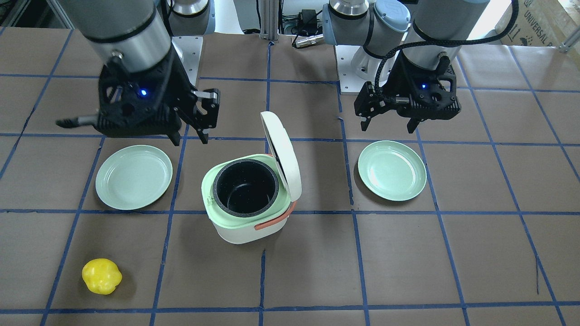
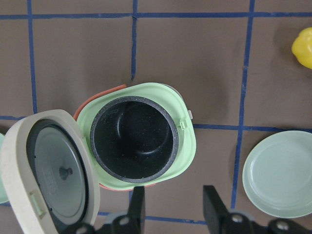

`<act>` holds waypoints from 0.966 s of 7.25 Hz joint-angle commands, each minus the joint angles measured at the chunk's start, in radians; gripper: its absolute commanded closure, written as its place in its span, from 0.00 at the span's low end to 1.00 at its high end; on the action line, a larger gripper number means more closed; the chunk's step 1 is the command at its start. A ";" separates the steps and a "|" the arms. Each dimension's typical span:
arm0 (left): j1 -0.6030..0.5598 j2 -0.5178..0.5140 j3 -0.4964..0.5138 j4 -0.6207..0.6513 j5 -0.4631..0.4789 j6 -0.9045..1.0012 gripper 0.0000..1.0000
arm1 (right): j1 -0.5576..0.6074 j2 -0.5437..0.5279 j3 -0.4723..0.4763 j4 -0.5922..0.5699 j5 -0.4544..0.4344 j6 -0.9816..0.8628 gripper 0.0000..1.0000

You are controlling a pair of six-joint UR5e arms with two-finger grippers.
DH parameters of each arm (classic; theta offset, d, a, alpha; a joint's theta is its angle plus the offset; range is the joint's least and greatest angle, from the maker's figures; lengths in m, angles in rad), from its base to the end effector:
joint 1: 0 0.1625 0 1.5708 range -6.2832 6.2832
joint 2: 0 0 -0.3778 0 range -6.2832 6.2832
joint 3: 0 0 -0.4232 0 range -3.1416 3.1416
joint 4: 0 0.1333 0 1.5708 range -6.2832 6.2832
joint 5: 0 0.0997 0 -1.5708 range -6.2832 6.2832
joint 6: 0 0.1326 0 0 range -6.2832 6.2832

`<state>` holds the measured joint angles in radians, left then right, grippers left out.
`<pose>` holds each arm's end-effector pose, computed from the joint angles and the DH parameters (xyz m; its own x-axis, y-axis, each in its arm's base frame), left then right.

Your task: Press rice cooker button

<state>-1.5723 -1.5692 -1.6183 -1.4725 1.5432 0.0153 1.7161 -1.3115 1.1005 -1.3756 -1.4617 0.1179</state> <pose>-0.1378 -0.5284 0.3937 -0.9995 0.0182 0.0267 0.0168 0.9985 -0.0528 0.2349 -0.5846 0.4861 -0.9935 -0.0282 -0.1100 -0.0281 0.9996 -0.0029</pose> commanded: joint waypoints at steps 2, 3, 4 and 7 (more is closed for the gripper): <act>0.000 -0.002 0.000 0.000 0.000 0.000 0.00 | -0.116 -0.133 0.108 0.081 -0.040 -0.113 0.02; 0.000 0.000 0.000 0.000 0.000 0.000 0.00 | -0.144 -0.178 0.189 0.069 -0.039 -0.124 0.02; 0.000 -0.002 0.000 0.000 0.000 0.000 0.00 | -0.173 -0.219 0.256 0.046 -0.037 -0.124 0.02; 0.000 -0.002 0.000 0.000 0.000 0.000 0.00 | -0.225 -0.232 0.308 0.024 -0.086 -0.167 0.01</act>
<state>-1.5723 -1.5697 -1.6184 -1.4726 1.5432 0.0153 1.5071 -1.5396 1.3948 -1.3483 -1.5286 -0.0346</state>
